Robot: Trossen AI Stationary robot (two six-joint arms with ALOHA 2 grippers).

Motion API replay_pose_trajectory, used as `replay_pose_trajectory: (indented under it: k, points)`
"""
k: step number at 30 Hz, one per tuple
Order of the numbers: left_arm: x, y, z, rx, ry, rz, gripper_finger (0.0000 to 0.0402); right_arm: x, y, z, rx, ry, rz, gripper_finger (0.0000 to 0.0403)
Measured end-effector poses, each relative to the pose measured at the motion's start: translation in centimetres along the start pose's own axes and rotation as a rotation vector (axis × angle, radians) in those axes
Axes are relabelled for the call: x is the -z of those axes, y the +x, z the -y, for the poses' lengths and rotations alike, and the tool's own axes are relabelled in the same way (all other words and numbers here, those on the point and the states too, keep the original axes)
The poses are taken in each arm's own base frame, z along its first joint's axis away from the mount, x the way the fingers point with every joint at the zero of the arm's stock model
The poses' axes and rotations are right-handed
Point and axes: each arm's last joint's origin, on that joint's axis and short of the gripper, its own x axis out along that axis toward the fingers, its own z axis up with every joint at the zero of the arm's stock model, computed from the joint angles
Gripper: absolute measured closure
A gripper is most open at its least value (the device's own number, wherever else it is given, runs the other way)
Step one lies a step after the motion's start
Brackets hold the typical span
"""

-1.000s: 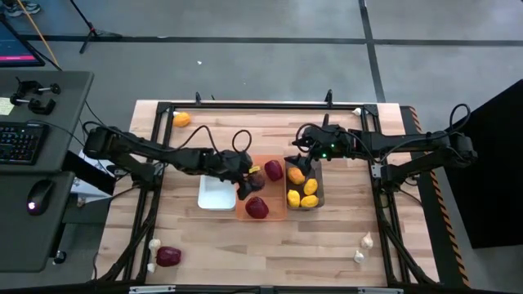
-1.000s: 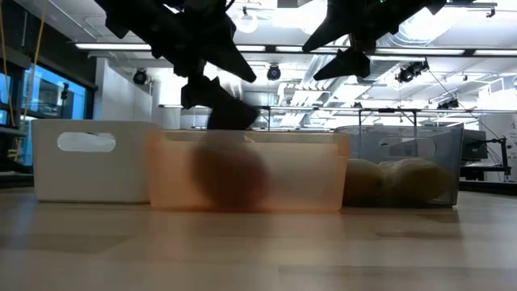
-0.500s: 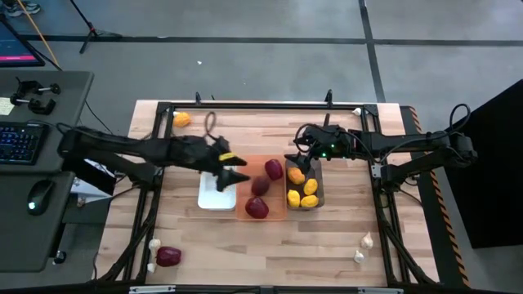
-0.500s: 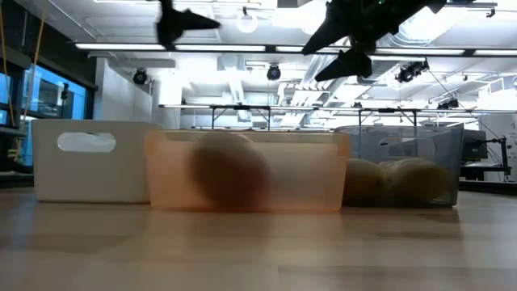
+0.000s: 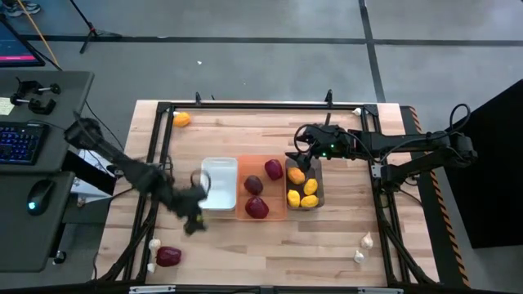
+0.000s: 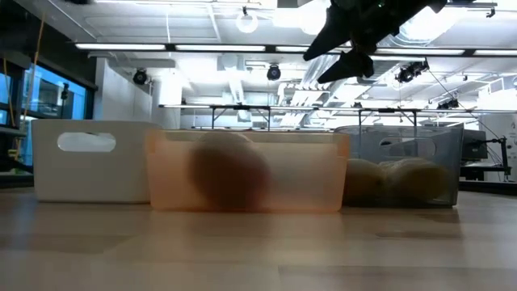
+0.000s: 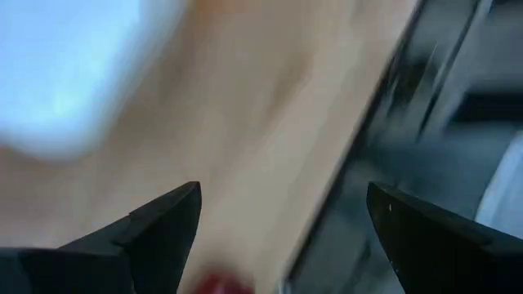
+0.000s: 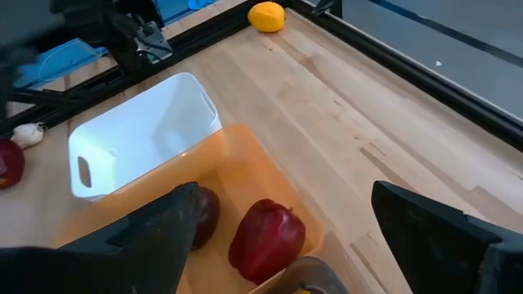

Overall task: Sort produce into baskets
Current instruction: Put the red apple into the orange bin

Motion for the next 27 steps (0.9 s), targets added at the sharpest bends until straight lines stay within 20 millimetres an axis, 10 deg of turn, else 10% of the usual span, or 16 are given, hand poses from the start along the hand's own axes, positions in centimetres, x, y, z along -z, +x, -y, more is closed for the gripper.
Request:
replay_pose_trajectory:
  k: [8,27]
  points:
    - [6.4,3.5,3.8,-0.229,0.212,-0.270,0.0069,0.0,0.0,0.1,0.041,-0.016,0.017,0.0052]
    - [12.6,9.9,2.2,-0.470,0.373,-0.413,0.0069,0.5,0.0,0.3,0.063,-0.021,-0.036,0.0052]
